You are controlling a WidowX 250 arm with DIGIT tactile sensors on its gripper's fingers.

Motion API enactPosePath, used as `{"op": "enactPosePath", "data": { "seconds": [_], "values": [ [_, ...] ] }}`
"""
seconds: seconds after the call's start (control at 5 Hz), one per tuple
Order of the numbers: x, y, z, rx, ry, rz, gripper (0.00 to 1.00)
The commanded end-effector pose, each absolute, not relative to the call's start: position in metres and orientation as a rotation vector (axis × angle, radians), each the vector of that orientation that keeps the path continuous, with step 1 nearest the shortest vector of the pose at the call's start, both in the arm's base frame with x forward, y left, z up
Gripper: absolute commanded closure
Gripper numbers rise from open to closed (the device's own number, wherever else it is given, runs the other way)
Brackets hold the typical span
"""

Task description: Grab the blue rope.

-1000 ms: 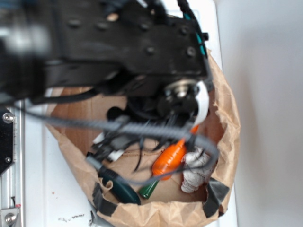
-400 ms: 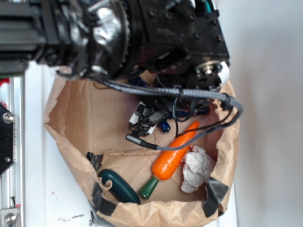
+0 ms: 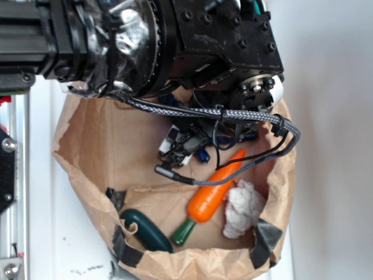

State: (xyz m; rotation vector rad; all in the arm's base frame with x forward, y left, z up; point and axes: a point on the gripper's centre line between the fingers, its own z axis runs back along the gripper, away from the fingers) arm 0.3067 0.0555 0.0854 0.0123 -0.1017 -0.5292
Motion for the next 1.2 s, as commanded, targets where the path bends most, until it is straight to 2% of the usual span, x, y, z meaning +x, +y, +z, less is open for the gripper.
{"op": "enactPosePath", "data": {
  "seconds": [0.0, 0.2, 0.4, 0.6, 0.8, 1.0],
  "values": [
    [0.315, 0.059, 0.076, 0.066, -0.146, -0.526, 0.00],
    [0.314, 0.057, 0.065, 0.082, -0.151, -0.556, 0.00],
    [0.311, 0.057, 0.055, 0.088, -0.126, -0.595, 0.00],
    [0.307, 0.056, 0.038, 0.125, -0.132, -0.613, 0.48],
    [0.305, 0.056, 0.047, 0.095, -0.135, -0.588, 1.00],
    [0.306, 0.056, 0.048, 0.103, -0.140, -0.576, 1.00]
  ]
}}
